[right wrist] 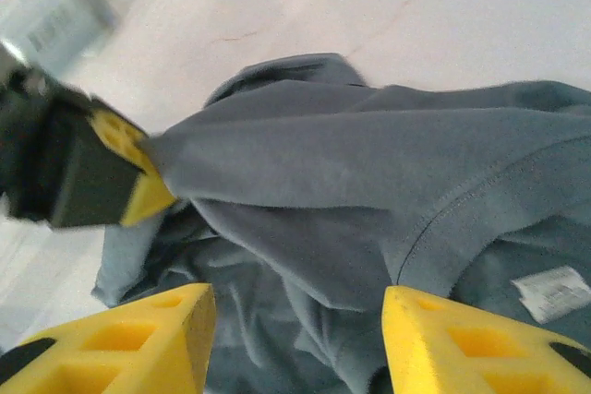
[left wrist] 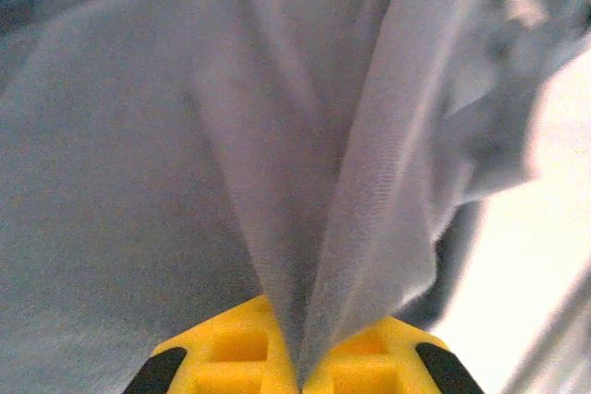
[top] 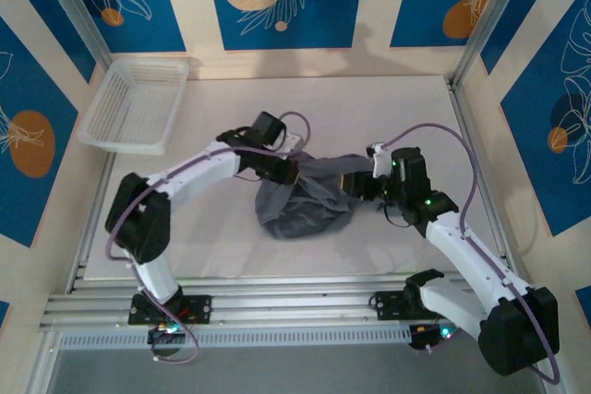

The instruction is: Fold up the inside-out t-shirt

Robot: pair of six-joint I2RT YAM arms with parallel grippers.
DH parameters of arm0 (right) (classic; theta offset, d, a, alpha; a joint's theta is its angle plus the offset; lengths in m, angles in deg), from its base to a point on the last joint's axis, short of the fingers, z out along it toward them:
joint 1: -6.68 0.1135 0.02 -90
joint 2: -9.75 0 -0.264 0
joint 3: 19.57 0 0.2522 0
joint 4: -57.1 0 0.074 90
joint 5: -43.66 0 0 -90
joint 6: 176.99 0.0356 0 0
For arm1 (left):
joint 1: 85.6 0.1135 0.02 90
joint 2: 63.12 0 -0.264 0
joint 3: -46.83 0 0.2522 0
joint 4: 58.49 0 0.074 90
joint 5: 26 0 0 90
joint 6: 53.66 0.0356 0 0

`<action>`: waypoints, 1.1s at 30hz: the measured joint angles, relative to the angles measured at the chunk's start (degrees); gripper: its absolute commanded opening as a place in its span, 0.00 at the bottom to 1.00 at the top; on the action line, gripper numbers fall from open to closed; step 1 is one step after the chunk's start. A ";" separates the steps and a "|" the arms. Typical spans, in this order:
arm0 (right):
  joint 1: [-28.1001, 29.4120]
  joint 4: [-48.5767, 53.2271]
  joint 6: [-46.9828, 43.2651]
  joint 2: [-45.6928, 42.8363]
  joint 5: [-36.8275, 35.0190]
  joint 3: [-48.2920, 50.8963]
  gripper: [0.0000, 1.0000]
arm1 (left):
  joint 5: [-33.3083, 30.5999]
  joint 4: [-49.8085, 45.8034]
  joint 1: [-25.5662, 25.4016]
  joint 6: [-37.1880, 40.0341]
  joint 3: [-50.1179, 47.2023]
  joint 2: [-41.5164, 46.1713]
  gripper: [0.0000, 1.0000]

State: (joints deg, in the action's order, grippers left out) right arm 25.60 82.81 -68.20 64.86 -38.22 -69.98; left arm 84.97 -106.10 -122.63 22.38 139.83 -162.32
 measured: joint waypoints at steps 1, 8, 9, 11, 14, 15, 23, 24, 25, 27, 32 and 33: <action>0.31 -1.18 -0.13 0.22 1.11 0.57 0.58 | 1.90 -0.13 0.50 -0.79 0.31 0.85 0.00; 7.89 -13.55 -2.40 9.35 3.61 2.29 0.71 | 12.48 -0.26 1.57 -6.82 1.42 2.23 0.00; 9.33 -16.59 -3.02 11.13 2.34 2.84 0.71 | 13.22 -0.50 1.57 -7.45 1.75 2.23 0.00; 11.52 -21.38 -4.07 15.15 -0.17 3.30 0.68 | 14.27 -0.63 1.62 -8.55 2.64 2.19 0.00; 12.96 -26.64 -5.99 22.14 -5.92 3.02 0.29 | 15.72 -0.59 1.97 -9.86 4.07 2.19 0.00; 12.94 -27.85 -6.43 23.89 -7.32 2.95 0.12 | 16.11 -0.59 2.29 -10.27 4.50 2.19 0.00; 5.57 -25.66 -2.91 15.61 15.43 -0.85 0.00 | 4.02 -5.16 8.96 -7.02 7.39 2.23 0.00; 4.20 -25.88 -0.96 13.55 20.96 -2.23 0.00 | 2.73 -5.27 9.42 -6.36 7.41 2.14 0.01; 3.34 -26.08 0.63 12.31 24.87 -3.34 0.00 | 1.90 -5.22 9.42 -5.77 7.52 2.05 0.03; 2.16 -25.35 3.80 11.06 31.76 -5.14 0.00 | 0.83 -4.63 8.33 -5.01 8.37 1.73 0.13; -0.55 -24.20 7.65 9.84 41.09 -5.60 0.00 | -7.10 -1.60 9.88 -4.85 10.19 -1.46 0.46; -0.92 -24.37 8.13 9.38 41.51 -5.57 0.00 | -8.02 -1.11 10.49 -5.05 10.19 -2.38 0.51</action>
State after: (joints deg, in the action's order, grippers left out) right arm 24.68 58.44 -60.07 74.24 3.29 -75.55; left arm 76.95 -107.21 -112.14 17.33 150.02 -164.70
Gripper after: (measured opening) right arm 0.064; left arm 0.431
